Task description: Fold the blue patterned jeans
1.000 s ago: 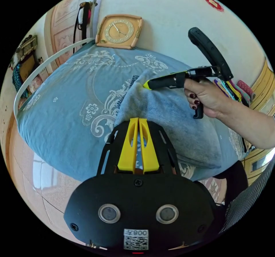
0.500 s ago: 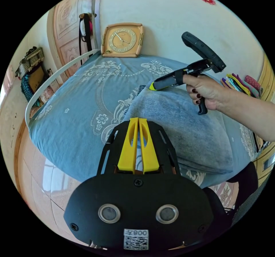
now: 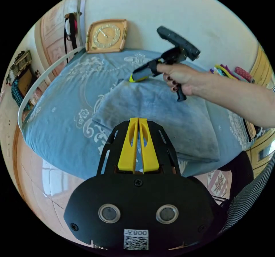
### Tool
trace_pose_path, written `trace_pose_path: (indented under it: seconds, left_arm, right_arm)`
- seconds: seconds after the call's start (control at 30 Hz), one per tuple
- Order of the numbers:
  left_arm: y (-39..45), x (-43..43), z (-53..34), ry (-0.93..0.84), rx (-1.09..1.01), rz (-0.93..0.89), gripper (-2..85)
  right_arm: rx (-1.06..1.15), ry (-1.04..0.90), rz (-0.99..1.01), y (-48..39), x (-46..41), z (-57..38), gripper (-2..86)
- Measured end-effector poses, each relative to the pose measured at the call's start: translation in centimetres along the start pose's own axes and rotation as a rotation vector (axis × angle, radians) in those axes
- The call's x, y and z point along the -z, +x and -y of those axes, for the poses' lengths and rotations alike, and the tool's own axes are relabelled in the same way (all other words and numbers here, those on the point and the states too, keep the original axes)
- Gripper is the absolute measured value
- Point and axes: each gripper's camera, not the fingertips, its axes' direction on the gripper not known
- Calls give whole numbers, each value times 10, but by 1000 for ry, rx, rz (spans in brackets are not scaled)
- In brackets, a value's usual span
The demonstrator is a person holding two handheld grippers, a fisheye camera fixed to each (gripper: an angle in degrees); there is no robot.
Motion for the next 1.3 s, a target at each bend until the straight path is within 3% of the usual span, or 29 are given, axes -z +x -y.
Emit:
trace_pose_path:
  seconds: [0.2, 0.33, 0.57, 0.7, 0.8, 0.97, 1.13, 1.3]
  left_arm:
    - [15, 14, 4, 16, -5, -31, 1]
    - [44, 31, -6, 67, -68, -119, 1]
    - [70, 4, -9, -71, -71, -149, 2]
    - [71, 11, -2, -92, -59, -175, 1]
    - [85, 23, -4, -89, -114, -206, 1]
    - [131, 25, -14, -154, -245, -329, 3]
    - [158, 9, -12, -249, -301, -347, 8]
    - [161, 6, -4, -288, -291, -379, 29]
  right_arm:
    - [-28, -8, 62, 20, 24, -21, 1]
    - [55, 49, 105, 25, 72, -85, 1]
    - [-38, -78, 46, 58, 66, -191, 1]
    - [-110, -59, 174, 92, 72, -210, 1]
    - [-90, -49, 112, 99, 91, -231, 1]
    - [-158, 24, 229, 127, 127, -297, 1]
    - [-202, -85, 256, 143, 118, -359, 1]
    - [-305, -24, 347, 180, 125, -400, 5]
